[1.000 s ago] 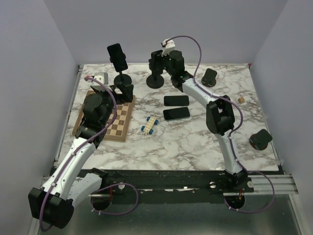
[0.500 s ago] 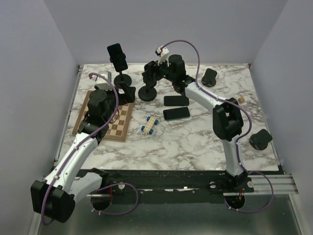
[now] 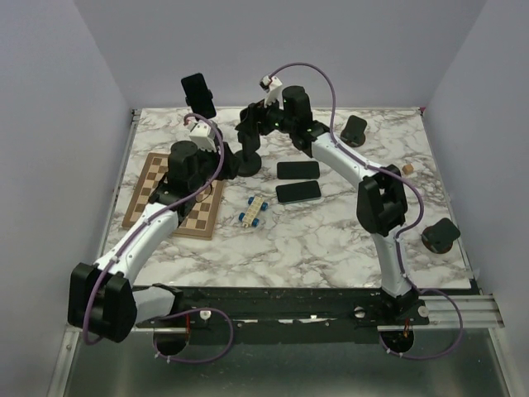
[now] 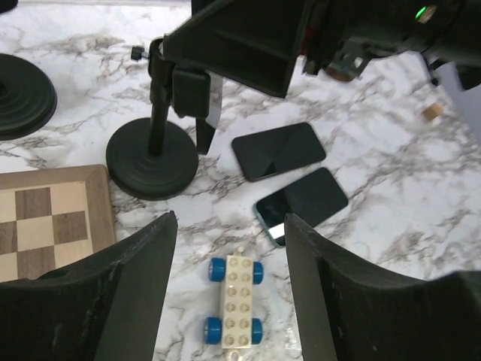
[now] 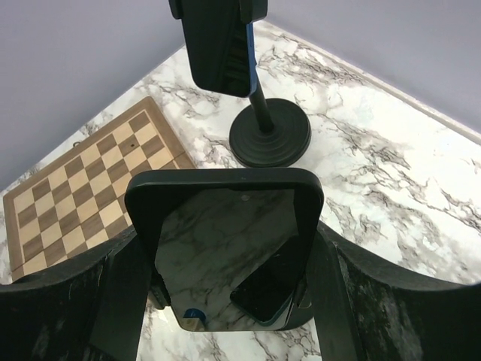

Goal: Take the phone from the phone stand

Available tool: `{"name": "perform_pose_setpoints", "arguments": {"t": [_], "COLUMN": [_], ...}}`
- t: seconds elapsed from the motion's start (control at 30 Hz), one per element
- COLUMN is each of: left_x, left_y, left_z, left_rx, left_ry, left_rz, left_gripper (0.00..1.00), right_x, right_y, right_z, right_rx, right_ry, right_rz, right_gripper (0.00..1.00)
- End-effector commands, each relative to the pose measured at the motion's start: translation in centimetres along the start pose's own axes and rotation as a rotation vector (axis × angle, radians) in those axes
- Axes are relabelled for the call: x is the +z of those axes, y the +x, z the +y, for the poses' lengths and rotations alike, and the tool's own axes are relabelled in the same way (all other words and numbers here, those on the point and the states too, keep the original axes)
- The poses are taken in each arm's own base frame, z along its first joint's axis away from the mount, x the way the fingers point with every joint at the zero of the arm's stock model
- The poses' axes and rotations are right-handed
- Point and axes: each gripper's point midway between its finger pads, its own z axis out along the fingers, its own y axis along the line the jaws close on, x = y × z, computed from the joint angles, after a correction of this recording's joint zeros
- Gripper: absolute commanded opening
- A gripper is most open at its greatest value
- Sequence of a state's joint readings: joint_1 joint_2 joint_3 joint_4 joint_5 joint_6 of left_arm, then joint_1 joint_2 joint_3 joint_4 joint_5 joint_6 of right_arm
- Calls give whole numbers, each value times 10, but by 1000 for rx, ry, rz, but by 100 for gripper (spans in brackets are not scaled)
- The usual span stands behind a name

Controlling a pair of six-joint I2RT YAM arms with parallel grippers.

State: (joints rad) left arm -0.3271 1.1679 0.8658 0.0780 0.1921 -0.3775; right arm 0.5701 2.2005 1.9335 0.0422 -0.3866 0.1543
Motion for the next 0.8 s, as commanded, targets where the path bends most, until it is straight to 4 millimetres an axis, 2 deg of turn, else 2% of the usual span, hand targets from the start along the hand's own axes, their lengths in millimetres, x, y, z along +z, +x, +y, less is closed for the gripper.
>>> {"name": "perform_pose_setpoints", "arguments": {"t": [0.0, 0.1, 0.3, 0.4, 0.5, 0.63, 0.77], "left_x": [25, 40, 58, 69, 77, 85, 92], "left_y": [3, 4, -4, -5, -7, -11, -7], "left_z": [11, 11, 11, 14, 7, 20, 27], "left_rx": [127, 136, 168, 166, 170, 152, 176], "left_ry": [-2, 24, 50, 47, 102, 42, 36], "left_rz": [41, 30, -21, -13, -8, -20, -7], "left_gripper": [67, 60, 53, 52, 55, 59, 54], "right_x": [6, 5, 5, 3, 3, 5, 7], "right_y": [46, 51, 57, 55, 55, 57, 62], "right_z": [15, 14, 13, 16, 16, 18, 17], "right_rx": [121, 114, 104, 102, 95, 100, 108], "right_ry": [-66, -62, -66, -83, -83, -96, -105], "right_rz": [166, 177, 192, 193, 194, 199, 206], "right_gripper": [1, 1, 1, 1, 1, 1, 1]}}
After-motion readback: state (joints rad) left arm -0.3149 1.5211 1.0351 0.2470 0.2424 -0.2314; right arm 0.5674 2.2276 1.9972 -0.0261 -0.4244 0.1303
